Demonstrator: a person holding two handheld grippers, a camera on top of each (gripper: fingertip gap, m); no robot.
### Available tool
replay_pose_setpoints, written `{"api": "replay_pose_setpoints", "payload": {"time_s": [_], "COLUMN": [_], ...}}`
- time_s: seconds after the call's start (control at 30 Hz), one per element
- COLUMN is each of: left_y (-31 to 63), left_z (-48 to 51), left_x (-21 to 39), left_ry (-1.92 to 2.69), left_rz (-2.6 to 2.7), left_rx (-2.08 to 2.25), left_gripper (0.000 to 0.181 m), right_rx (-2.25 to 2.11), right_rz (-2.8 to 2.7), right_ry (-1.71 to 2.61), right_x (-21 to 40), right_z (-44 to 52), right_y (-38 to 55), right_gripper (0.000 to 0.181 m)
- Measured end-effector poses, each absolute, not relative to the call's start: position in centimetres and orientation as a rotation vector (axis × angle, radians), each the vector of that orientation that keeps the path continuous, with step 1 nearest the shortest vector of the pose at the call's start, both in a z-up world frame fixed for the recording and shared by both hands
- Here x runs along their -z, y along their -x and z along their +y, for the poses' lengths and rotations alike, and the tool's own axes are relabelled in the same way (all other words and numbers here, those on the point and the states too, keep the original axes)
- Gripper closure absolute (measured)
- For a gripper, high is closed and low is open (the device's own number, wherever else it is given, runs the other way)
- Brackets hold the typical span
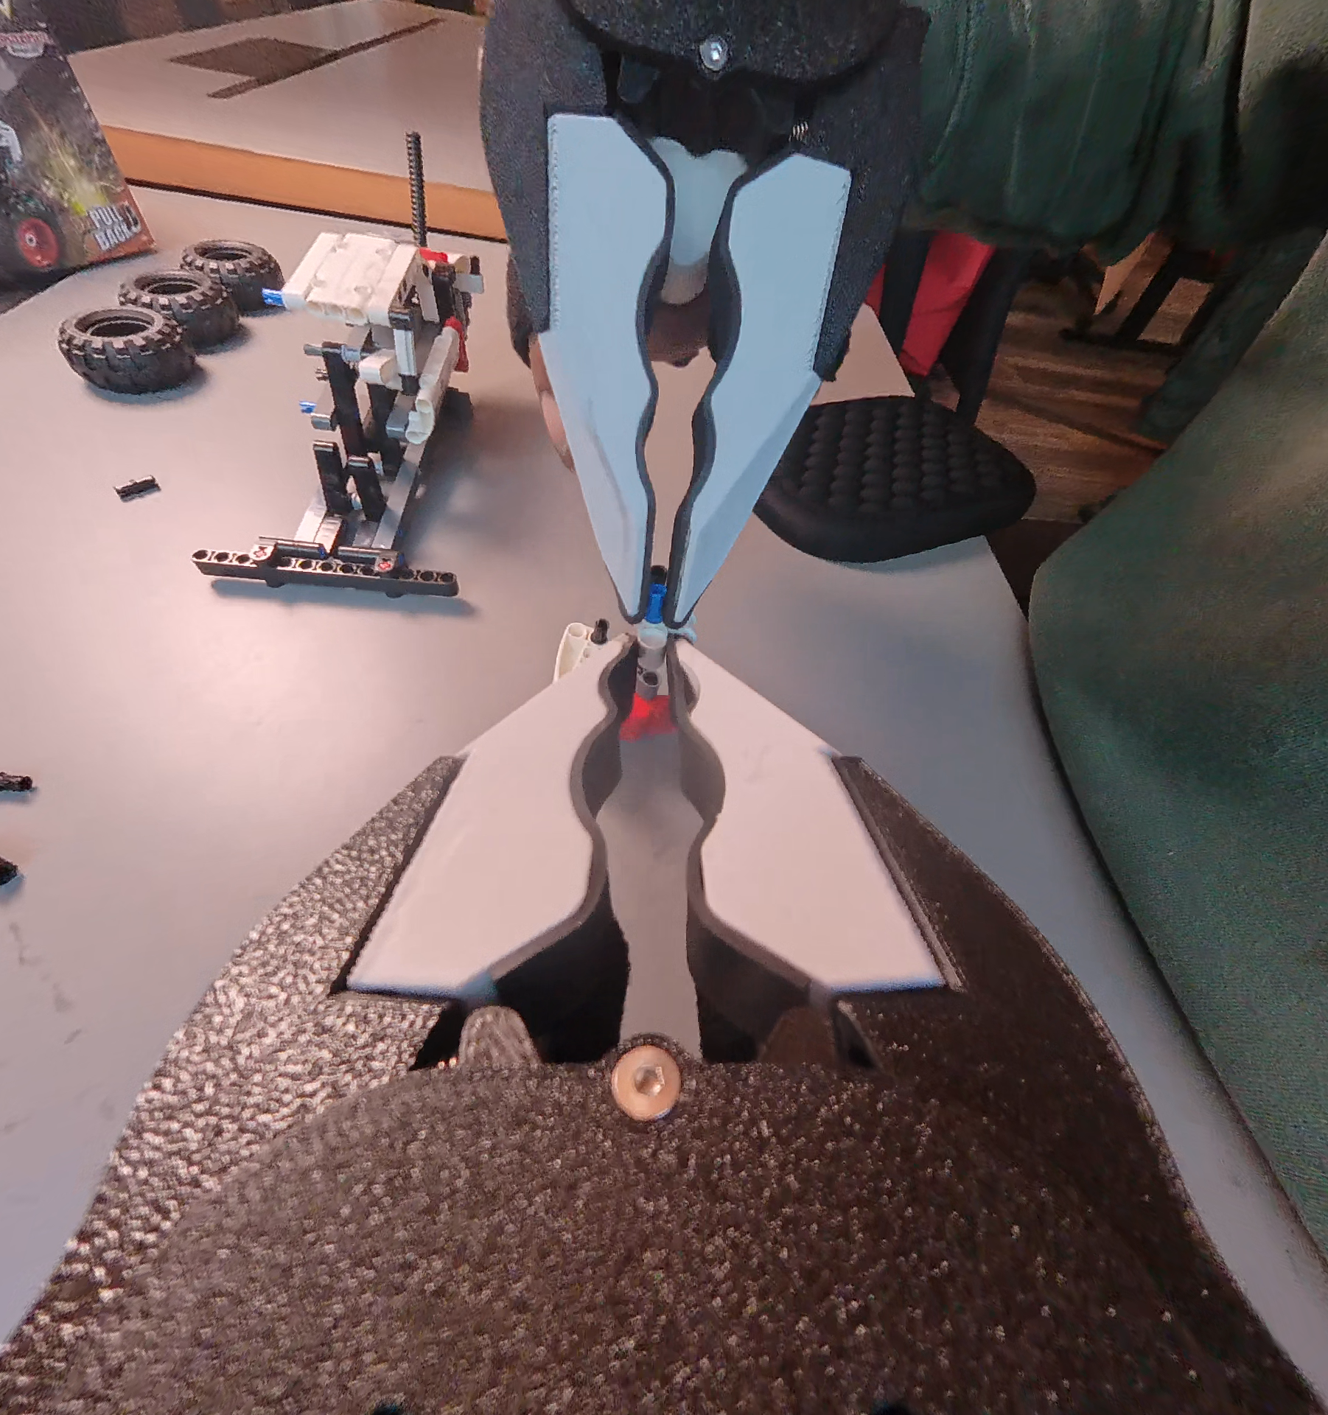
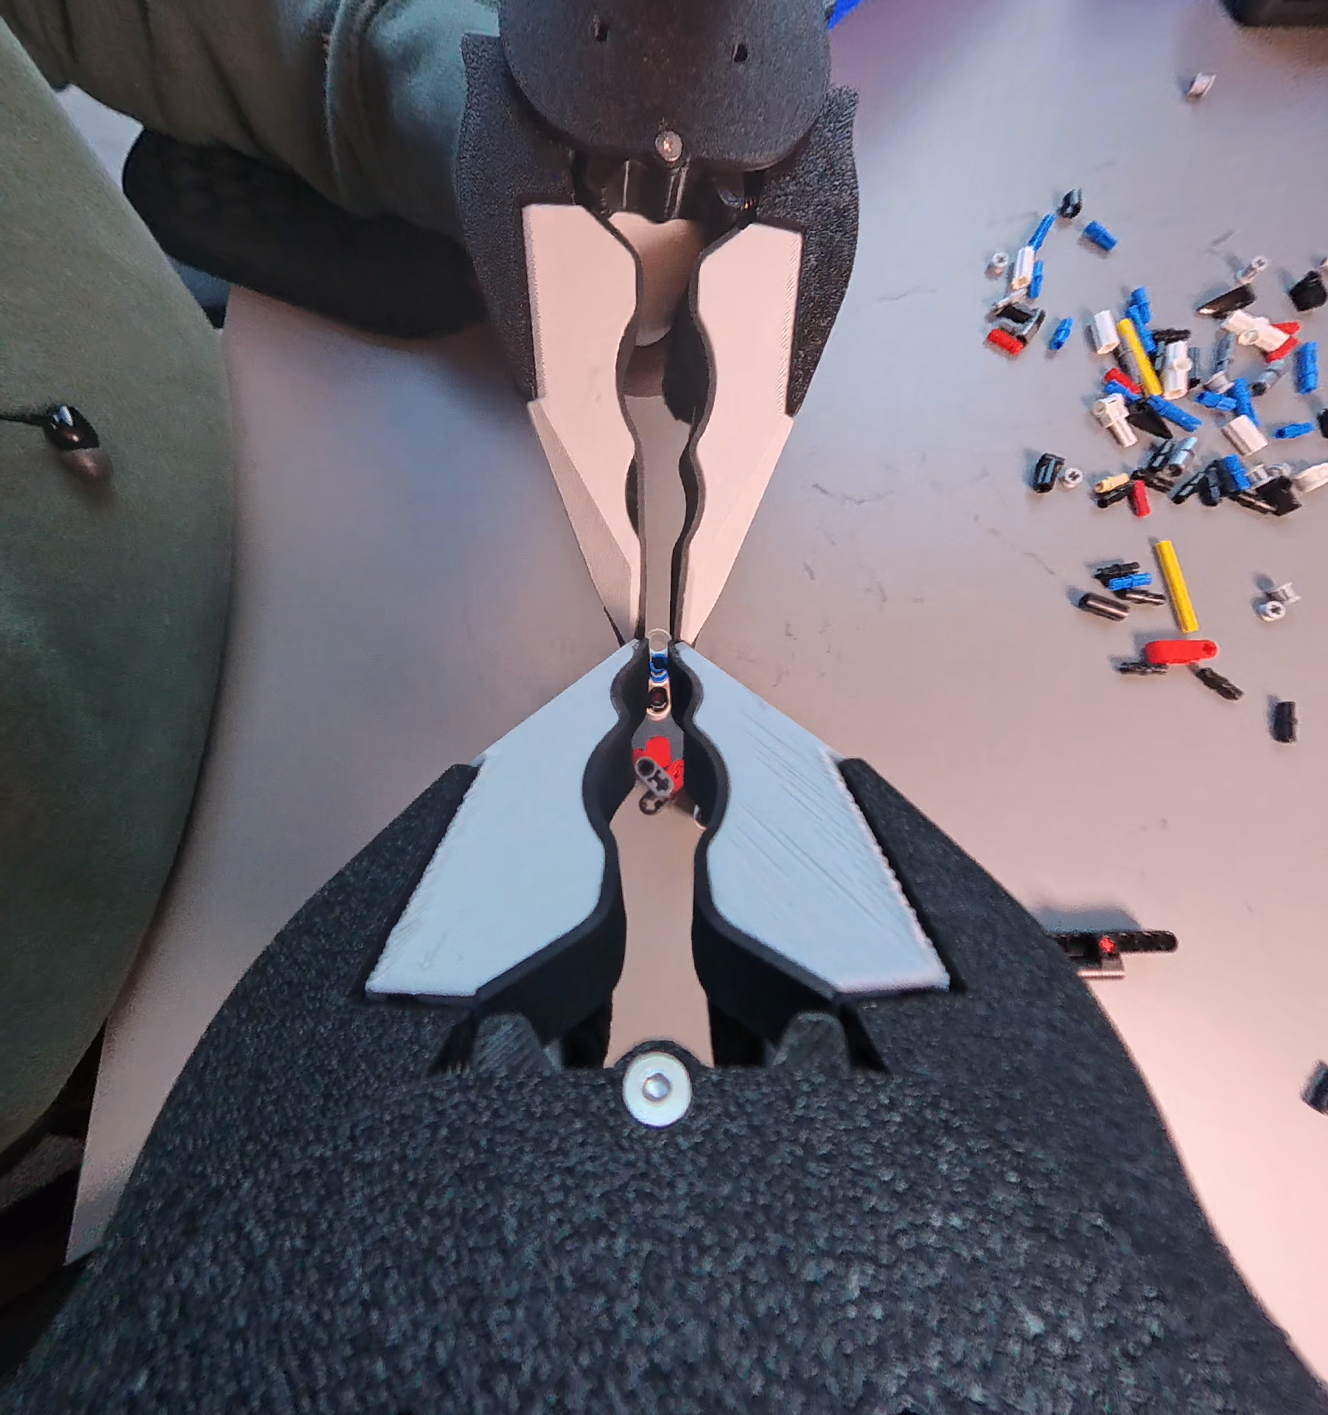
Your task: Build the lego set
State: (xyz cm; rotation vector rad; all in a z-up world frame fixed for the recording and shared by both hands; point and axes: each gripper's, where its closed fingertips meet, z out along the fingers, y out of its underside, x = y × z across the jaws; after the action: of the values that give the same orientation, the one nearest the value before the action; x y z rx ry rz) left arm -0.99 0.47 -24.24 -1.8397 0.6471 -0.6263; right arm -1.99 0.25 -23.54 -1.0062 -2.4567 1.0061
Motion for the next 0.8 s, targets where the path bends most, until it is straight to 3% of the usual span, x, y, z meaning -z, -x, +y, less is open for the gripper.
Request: {"api": "replay_pose_setpoints", "payload": {"time_s": [0.07, 0.17, 0.33, 0.8], "left_y": [1.1, 1.3, 1.3, 1.9], "left_z": [0.4, 0.5, 0.7, 1.1], "left_x": [23.7, 24.1, 24.3, 24.8], "left_ry": [1.822, 1.842, 1.862, 1.886], "left_rz": [0.628, 0.643, 0.635, 0.611], "left_rx": [0.648, 0.61, 0.591, 0.569], "left_gripper": [0.175, 0.175, 0.175, 0.175], "right_rx": [-1.016, -0.942, -0.815, -0.732], "right_rz": [-2.426, -2.456, -2.479, -2.546], "right_ry": [1.006, 0.974, 0.945, 0.968], "right_x": [23.1, 23.4, 24.4, 25.1], "right_z": [0.3, 0.4, 0.5, 1.0], "right_y": [2.0, 1.5, 1.8, 2.3], "right_gripper": [0.176, 0.152, 0.165, 0.166]}}
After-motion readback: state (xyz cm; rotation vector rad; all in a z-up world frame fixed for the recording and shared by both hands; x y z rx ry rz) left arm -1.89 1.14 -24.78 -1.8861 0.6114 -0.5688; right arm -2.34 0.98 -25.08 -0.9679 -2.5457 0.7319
